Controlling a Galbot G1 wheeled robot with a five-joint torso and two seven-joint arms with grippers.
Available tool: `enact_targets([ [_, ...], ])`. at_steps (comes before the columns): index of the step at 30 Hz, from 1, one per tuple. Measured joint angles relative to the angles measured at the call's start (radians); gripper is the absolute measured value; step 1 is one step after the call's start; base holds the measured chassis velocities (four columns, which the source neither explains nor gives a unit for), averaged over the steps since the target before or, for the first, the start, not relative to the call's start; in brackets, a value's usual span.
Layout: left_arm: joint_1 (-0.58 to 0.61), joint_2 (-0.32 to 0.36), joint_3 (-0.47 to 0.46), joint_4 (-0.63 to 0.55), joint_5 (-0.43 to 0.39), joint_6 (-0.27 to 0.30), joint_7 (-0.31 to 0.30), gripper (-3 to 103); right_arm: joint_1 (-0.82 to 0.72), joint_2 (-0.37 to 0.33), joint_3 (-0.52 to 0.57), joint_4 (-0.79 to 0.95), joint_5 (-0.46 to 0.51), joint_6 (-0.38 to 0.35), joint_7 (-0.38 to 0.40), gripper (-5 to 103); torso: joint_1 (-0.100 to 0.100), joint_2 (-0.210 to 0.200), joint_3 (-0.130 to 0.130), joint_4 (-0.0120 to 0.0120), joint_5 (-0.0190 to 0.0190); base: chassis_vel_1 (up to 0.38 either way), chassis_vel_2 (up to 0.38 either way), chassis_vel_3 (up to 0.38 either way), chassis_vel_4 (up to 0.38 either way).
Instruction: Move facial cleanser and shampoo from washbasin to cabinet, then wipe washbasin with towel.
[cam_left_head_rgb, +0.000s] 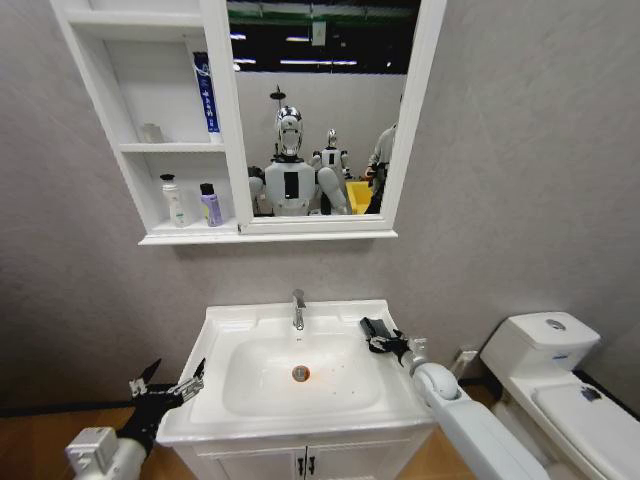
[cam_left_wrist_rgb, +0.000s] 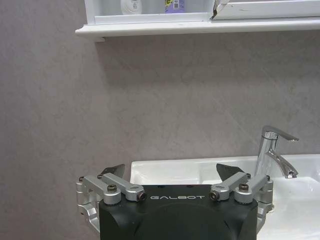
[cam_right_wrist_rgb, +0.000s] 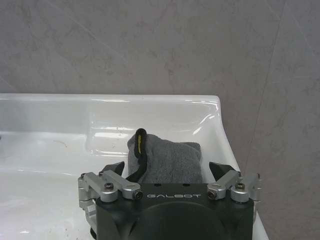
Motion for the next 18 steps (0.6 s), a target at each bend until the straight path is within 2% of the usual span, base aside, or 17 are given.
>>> enact_targets([
  [1,0.0,0.0,0.0,0.0,0.0,0.0,0.0,100,0.003,0.0,-0.004,-0.005,-0.006,-0.001,0.0,95,0.0,0.0,0.0,0.0,0.0,0.0,0.0,0.0,0.0],
  [3,0.0,0.0,0.0,0.0,0.0,0.0,0.0,100,0.006,0.001,-0.009,-0.012,-0.013,-0.012,0.0,84,0.0,0.0,0.0,0.0,0.0,0.0,0.0,0.0,0.0],
  [5,0.0,0.0,0.0,0.0,0.0,0.0,0.0,100,0.007,0.002,-0.01,-0.013,-0.013,-0.018,0.001,84,0.0,0.0,0.0,0.0,0.0,0.0,0.0,0.0,0.0],
  [6,0.0,0.0,0.0,0.0,0.0,0.0,0.0,100,0.008,0.003,-0.012,-0.014,-0.012,-0.022,0.002,73,0.0,0.0,0.0,0.0,0.0,0.0,0.0,0.0,0.0],
  [8,0.0,0.0,0.0,0.0,0.0,0.0,0.0,100,0.008,0.004,-0.013,-0.015,-0.012,-0.025,0.004,73,0.0,0.0,0.0,0.0001,0.0,0.0,0.0,0.0,0.0],
  [9,0.0,0.0,0.0,0.0,0.0,0.0,0.0,100,0.008,0.004,-0.013,-0.015,-0.01,-0.027,0.007,62,0.0,0.0,0.0,0.0,0.0,0.0,0.0,0.0,0.0],
  [11,0.0,0.0,0.0,0.0,0.0,0.0,0.0,100,0.009,0.004,-0.014,-0.015,-0.007,-0.027,0.01,62,0.0,0.0,0.0,0.0,0.0,0.0,0.0,0.0,0.0],
  [12,0.0,0.0,0.0,0.0,0.0,0.0,0.0,100,0.01,0.004,-0.015,-0.016,-0.001,-0.027,0.014,51,0.0,0.0,0.0,0.0,0.0,0.0,0.0,0.0,0.0],
  [14,0.0,0.0,0.0,0.0,0.0,0.0,0.0,100,0.013,0.006,-0.016,-0.016,0.009,-0.03,0.023,51,0.0,0.0,0.0,0.0,0.0,0.0,0.0,0.0,0.0],
  [15,0.0,0.0,0.0,0.0,0.0,0.0,0.0,100,0.015,0.009,-0.016,-0.016,0.019,-0.037,0.034,41,0.0,0.0,0.0,0.0,0.0,0.0,0.0,0.0,0.0],
  [17,0.0,0.0,0.0,0.0,0.0,0.0,0.0,100,0.016,0.013,-0.015,-0.015,0.027,-0.043,0.041,41,0.0,0.0,0.0,0.0001,0.0,0.0,0.0,0.0,0.0],
  [18,0.0,0.0,0.0,0.0,0.0,0.0,0.0,100,0.016,0.013,-0.014,-0.014,0.03,-0.046,0.044,30,0.0,0.0,0.0,0.0001,0.0,0.0,0.0,0.0,0.0],
])
